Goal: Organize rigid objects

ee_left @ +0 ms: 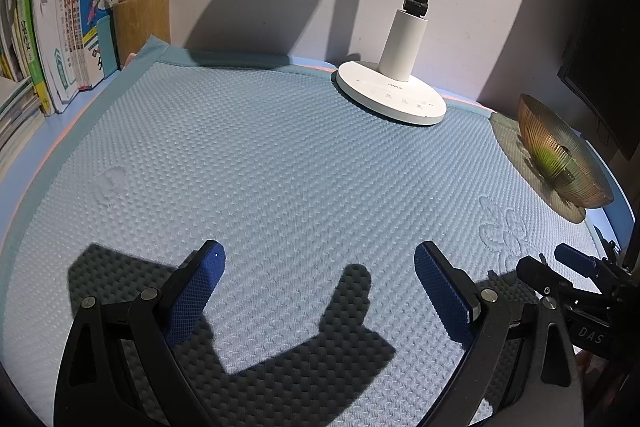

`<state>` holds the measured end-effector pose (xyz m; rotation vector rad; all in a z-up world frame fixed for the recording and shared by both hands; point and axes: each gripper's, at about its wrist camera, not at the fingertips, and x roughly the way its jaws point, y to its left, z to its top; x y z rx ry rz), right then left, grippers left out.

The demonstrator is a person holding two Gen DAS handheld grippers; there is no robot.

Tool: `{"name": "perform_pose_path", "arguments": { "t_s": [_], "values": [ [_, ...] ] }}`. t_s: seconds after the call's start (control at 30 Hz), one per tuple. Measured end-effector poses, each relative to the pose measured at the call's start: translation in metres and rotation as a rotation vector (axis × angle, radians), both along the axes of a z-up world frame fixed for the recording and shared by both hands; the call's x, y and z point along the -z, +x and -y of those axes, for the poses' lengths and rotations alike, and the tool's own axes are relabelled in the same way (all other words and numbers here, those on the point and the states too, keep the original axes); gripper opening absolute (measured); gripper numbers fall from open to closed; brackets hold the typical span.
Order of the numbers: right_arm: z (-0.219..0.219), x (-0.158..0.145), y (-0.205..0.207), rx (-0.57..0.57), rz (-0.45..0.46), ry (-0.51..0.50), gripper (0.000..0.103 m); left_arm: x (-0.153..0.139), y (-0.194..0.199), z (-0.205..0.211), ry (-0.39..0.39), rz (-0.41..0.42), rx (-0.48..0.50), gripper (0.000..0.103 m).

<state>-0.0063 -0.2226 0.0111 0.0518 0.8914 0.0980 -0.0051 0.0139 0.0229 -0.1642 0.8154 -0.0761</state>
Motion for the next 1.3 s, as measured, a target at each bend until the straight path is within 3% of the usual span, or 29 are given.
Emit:
{"name": "perform_pose_path", "arguments": {
  "t_s": [0.33,0.53,0.7,0.83,1.03,1.3],
  "values": [
    [0.001,0.001,0.001,-0.001,-0.007,0.005,0.086,0.002,0.002,0.000,0.001,-0.017,0.004,0.096],
    [0.003,0.009,0.008,0.003,-0.065,0.008,0.086,0.013,0.009,-0.001,0.035,-0.128,-0.021,0.096],
    [-0.004,0.014,0.015,-0.033,-0.112,-0.014,0.103,0.017,0.007,0.006,0.103,-0.156,-0.016,0.102],
    [-0.010,0.015,0.016,-0.031,-0.127,-0.067,0.103,0.020,0.010,0.016,0.187,-0.176,-0.030,0.103],
    [-0.008,0.016,0.003,-0.015,-0.076,-0.058,0.103,0.018,0.010,0.012,0.175,-0.174,-0.026,0.103],
    [-0.008,0.015,0.004,-0.014,-0.079,-0.057,0.103,0.018,0.011,0.012,0.172,-0.171,-0.007,0.103]
  ]
}}
